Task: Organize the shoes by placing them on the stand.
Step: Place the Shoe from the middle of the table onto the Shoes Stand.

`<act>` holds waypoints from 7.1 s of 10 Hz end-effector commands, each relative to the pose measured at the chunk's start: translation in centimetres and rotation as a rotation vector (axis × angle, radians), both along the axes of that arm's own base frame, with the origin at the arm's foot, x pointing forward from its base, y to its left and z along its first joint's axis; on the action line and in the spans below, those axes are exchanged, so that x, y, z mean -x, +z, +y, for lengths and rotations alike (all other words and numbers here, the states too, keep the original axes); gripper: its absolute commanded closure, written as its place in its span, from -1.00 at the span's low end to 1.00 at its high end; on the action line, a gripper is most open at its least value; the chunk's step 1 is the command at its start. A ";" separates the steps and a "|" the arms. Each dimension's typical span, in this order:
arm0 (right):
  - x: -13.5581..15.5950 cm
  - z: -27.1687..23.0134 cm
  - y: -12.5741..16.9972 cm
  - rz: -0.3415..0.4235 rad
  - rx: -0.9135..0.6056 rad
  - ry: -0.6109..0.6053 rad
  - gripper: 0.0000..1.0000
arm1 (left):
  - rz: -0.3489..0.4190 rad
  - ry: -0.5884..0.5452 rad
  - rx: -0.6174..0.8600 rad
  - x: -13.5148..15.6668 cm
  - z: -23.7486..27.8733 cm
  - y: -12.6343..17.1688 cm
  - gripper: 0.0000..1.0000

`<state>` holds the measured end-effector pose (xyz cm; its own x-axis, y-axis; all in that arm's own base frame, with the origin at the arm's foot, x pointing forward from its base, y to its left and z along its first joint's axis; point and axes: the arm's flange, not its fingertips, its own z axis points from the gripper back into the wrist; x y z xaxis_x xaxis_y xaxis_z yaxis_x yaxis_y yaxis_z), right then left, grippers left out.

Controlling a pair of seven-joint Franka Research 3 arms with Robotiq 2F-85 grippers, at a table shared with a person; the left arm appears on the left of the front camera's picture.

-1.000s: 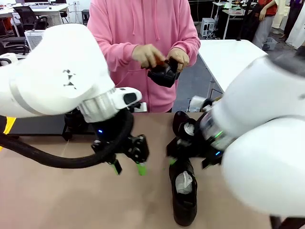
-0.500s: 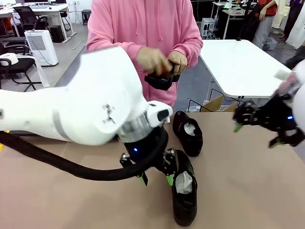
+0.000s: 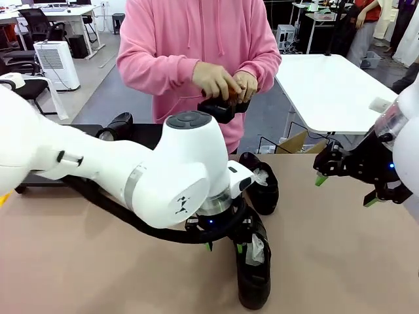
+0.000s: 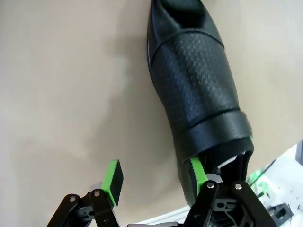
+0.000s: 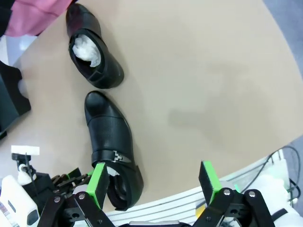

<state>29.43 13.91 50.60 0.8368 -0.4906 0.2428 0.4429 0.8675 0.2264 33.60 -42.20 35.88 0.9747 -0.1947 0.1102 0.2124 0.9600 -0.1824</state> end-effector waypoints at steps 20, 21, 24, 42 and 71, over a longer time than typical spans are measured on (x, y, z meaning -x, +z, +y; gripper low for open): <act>-0.4 -0.2 0.1 -0.012 -0.022 0.011 -1.00 | 0.088 0.059 -0.063 0.5 -4.7 -0.7 -0.03; -0.4 -0.2 0.1 -0.012 -0.022 0.011 -1.00 | 0.088 0.052 -0.071 0.5 -4.9 -0.6 0.31; -0.4 -0.2 0.1 -0.012 -0.022 0.011 -1.00 | 0.099 0.064 -0.107 0.6 -4.8 -0.7 1.00; -0.4 -0.2 0.1 -0.012 -0.022 0.011 -1.00 | -0.299 0.171 -0.060 -13.0 21.1 14.5 1.00; -0.4 -0.2 0.1 -0.012 -0.022 0.011 -1.00 | -0.309 0.216 -0.060 -22.5 24.5 11.0 0.12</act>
<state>29.52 13.72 50.66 0.8347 -0.4953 0.2408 0.4466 0.8646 0.2303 55.64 -17.80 46.85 0.9185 -0.0005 0.3954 0.0358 0.9960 -0.0817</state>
